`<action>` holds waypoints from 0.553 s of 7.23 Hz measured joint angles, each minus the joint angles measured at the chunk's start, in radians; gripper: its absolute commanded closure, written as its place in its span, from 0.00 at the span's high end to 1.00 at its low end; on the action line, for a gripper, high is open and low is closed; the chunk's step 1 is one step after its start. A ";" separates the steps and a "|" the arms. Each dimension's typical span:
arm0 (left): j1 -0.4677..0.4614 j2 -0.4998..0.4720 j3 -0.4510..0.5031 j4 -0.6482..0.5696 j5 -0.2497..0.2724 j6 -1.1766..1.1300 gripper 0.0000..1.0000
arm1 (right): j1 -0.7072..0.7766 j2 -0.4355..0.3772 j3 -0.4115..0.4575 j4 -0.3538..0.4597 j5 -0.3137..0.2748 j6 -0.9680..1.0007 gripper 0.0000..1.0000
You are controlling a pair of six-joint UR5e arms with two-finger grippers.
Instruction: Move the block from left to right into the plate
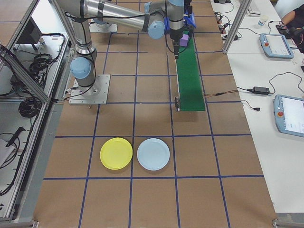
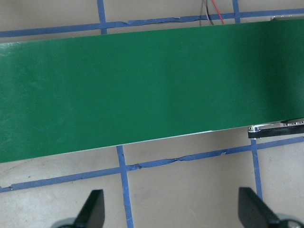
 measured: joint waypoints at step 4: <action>0.026 -0.014 -0.020 0.005 -0.012 -0.007 0.95 | -0.029 0.140 -0.162 -0.007 0.081 -0.035 1.00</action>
